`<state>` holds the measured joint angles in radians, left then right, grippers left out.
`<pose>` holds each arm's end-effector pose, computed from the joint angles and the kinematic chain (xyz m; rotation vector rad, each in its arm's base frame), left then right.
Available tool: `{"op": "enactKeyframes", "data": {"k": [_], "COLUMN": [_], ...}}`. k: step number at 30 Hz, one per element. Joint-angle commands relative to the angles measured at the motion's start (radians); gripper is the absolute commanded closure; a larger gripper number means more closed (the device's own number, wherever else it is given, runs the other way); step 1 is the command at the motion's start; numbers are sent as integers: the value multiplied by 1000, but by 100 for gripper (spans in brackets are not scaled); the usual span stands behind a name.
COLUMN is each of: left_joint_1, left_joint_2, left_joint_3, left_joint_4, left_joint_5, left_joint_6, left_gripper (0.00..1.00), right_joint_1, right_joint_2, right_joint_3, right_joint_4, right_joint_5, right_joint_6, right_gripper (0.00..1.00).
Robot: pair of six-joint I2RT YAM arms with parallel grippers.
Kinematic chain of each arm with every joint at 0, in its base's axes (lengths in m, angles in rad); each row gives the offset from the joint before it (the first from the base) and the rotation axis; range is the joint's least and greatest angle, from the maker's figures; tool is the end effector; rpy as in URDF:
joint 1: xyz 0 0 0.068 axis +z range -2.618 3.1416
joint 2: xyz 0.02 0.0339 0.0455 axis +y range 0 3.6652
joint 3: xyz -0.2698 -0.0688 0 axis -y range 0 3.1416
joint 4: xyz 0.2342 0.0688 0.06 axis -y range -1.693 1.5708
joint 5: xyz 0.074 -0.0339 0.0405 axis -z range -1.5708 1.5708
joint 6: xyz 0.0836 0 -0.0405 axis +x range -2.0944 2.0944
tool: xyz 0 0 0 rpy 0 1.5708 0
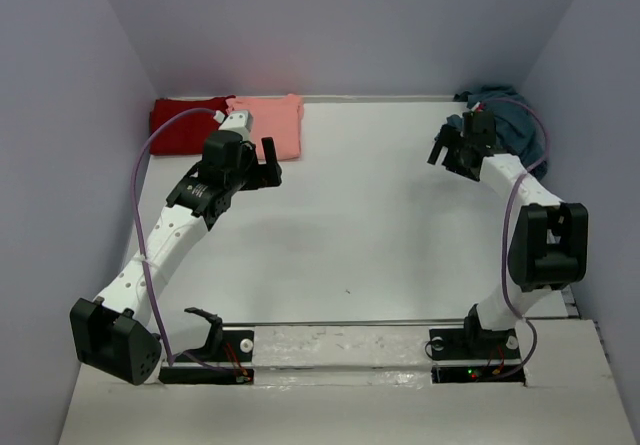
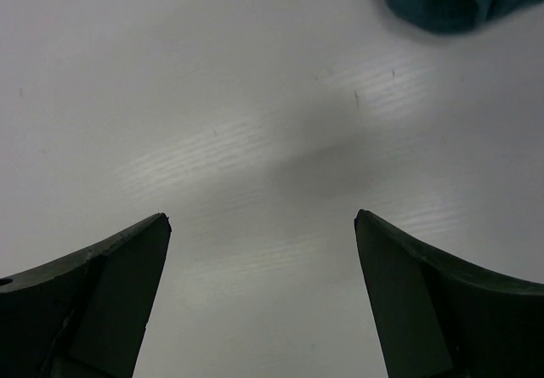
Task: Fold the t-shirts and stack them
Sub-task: Move the tshirt to the center of the board
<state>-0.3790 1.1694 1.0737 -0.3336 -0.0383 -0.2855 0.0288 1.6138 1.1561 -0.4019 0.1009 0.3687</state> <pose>0.2768 -0.1068 0.3336 0.0696 2.0197 -0.3866 0.3709 0.0023 0.2143 0.4550 2.3823 0.0578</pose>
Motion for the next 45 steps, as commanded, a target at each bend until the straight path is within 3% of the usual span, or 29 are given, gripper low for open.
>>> {"op": "enactKeyframes", "data": {"k": [1,16,24,28,30,33,37,42,45], "left_joint_1": [-3,-3,-3,-1,-3,-3,-1,3,3], "left_joint_2": [-22,-31,-28,-22,-20,-14,-17,-17,-20], "left_joint_3": [-1,-6,-4,-4,-3,2,0,2,0], "left_joint_4": [21,25,25,25,27,22,22,22,22], "left_joint_5": [23,34,32,31,32,32,31,32,29], "left_joint_6": [17,17,20,20,22,22,22,20,22], "left_gripper": [1,1,1,1,1,1,1,1,1], "right_joint_1": [6,6,6,6,6,6,6,6,6], "right_joint_2": [89,507,610,663,690,725,733,750,758], "right_joint_3": [143,555,709,795,844,905,895,883,869], "right_joint_4": [89,94,69,41,18,-38,-58,-64,-66], "right_joint_5": [46,141,238,270,267,276,263,255,255], "right_joint_6": [-33,-152,-195,-200,-203,-201,-191,-185,-175], "right_gripper": [5,10,10,14,21,18,13,13,19]}}
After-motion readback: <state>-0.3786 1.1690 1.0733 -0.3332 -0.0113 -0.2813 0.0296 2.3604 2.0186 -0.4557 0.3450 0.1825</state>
